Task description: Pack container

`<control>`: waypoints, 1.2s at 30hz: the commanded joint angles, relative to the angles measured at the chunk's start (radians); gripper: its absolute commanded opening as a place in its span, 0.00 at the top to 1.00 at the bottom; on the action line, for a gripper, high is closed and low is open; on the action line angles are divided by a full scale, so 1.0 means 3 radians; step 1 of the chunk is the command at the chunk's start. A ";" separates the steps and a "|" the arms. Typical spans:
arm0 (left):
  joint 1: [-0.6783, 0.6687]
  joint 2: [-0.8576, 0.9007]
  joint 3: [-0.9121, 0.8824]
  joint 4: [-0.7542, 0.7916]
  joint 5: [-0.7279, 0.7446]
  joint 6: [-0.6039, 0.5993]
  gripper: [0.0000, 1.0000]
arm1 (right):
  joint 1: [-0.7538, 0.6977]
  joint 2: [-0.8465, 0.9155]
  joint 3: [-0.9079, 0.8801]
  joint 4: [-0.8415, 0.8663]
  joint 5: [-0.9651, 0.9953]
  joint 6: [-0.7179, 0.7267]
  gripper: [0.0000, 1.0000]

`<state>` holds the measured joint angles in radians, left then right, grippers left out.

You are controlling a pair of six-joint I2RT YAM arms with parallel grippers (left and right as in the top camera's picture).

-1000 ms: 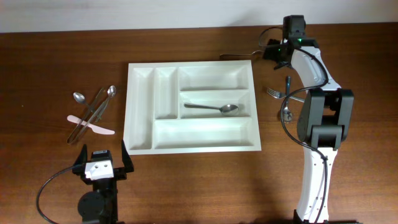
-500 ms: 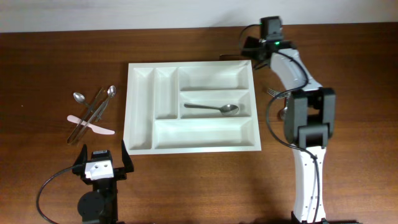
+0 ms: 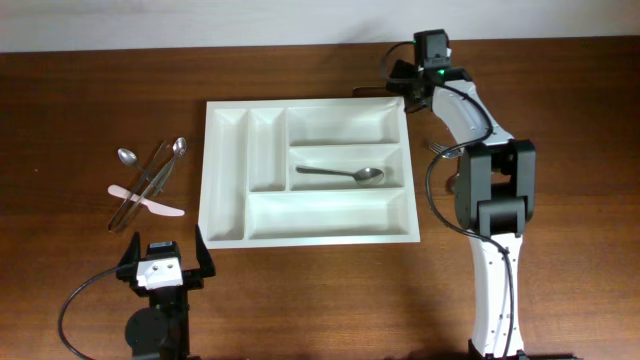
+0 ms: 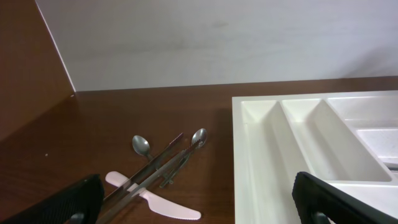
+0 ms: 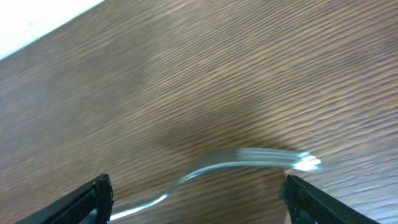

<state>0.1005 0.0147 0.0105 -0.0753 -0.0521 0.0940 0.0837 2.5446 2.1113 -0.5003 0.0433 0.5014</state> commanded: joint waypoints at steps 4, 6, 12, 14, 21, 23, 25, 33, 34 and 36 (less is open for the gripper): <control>0.0018 -0.0032 -0.0006 -0.0017 0.0037 0.0032 0.01 | -0.0151 0.0156 0.0008 -0.0160 0.0066 0.0334 0.24; 0.0018 -0.0032 -0.0006 -0.0017 0.0038 0.0032 0.01 | -0.0153 0.0155 0.0008 -0.0186 0.0074 0.0345 0.27; 0.0018 -0.0032 -0.0006 -0.0017 0.0037 0.0031 0.01 | -0.0150 0.0155 0.0027 -0.0408 0.0060 0.0594 0.40; 0.0018 -0.0032 -0.0006 -0.0017 0.0037 0.0032 0.01 | -0.0150 0.0155 0.0051 -0.0519 0.0056 0.0632 0.42; 0.0018 -0.0032 -0.0006 -0.0017 0.0037 0.0032 0.01 | -0.0156 0.0155 0.0184 -0.0914 0.0032 0.0715 0.44; 0.0018 -0.0032 -0.0006 -0.0017 0.0037 0.0032 0.01 | -0.0158 0.0155 0.0220 -0.0989 0.0033 0.0713 0.46; 0.0018 -0.0032 -0.0006 -0.0017 0.0037 0.0032 0.01 | -0.0167 0.0155 0.0249 -0.1045 0.0014 0.0713 0.47; 0.0018 -0.0032 -0.0006 -0.0017 0.0038 0.0032 0.01 | -0.0240 0.0154 0.0277 -0.1011 -0.0373 0.0713 0.39; 0.0018 -0.0032 -0.0006 -0.0017 0.0037 0.0032 0.01 | -0.0248 0.0154 0.0277 -0.1003 -0.0390 0.0713 0.54; 0.0018 -0.0032 -0.0006 -0.0017 0.0037 0.0032 0.01 | -0.0262 0.0154 0.0277 -0.0988 -0.0423 0.0715 0.69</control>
<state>0.1005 0.0147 0.0105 -0.0753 -0.0521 0.0940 0.0196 2.5484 2.1975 -0.7967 -0.0250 0.7063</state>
